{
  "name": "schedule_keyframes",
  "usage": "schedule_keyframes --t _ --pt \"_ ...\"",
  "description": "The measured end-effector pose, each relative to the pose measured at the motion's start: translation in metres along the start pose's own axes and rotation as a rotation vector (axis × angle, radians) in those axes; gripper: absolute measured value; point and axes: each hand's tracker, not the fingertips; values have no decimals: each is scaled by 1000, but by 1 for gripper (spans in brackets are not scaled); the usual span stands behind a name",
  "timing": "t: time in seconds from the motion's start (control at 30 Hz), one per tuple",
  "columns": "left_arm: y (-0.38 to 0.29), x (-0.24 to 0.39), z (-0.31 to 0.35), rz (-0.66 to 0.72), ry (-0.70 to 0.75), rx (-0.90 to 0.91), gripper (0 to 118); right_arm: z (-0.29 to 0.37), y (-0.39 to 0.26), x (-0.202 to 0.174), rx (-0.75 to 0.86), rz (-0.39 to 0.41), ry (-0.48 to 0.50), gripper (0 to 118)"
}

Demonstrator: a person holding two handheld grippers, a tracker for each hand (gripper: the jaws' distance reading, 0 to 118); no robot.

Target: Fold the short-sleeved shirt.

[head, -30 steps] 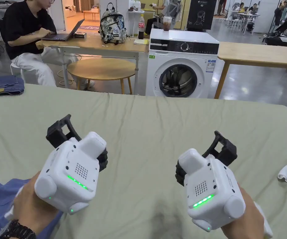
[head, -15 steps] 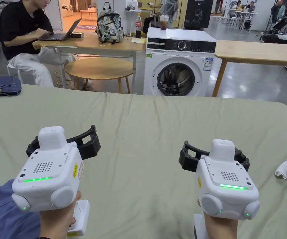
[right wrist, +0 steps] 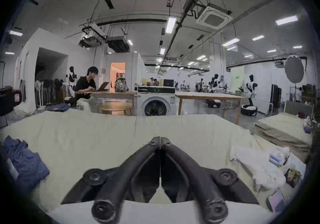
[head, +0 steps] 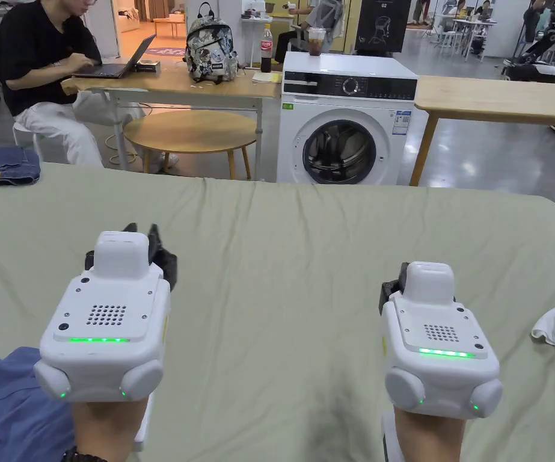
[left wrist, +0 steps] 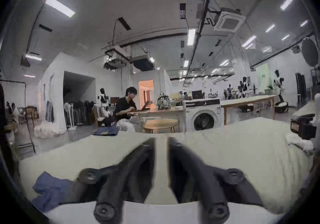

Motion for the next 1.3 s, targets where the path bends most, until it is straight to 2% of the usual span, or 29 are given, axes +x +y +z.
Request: schedule_keyframes --t 0.03,0.13,0.2,0.47,0.6,0.73,1.0,1.3 --pt "1 -1 -2 -11 17 -37 6 0 1 2 -9 -6 0 0" --pt "0 -7 -8 72 -77 -106 0 2 0 4 -18 -19 -2 0" --pt "-1 -9 -9 60 -43 -96 0 2 0 4 -20 -11 -5 0" --pt "-9 -21 -11 45 -84 -163 0 4 2 2 -17 5 10 0" --pt "-15 -41 -13 122 -73 -231 0 6 3 -2 -22 9 28 0" --pt "-22 -75 -12 160 -80 -288 0 5 0 -7 -32 22 46 0" --pt "-43 -168 1 101 -18 -437 0 2 -8 -17 -62 35 76 0" --pt "-85 -262 13 68 -1 -832 0 -3 -19 -24 -108 52 108 0"
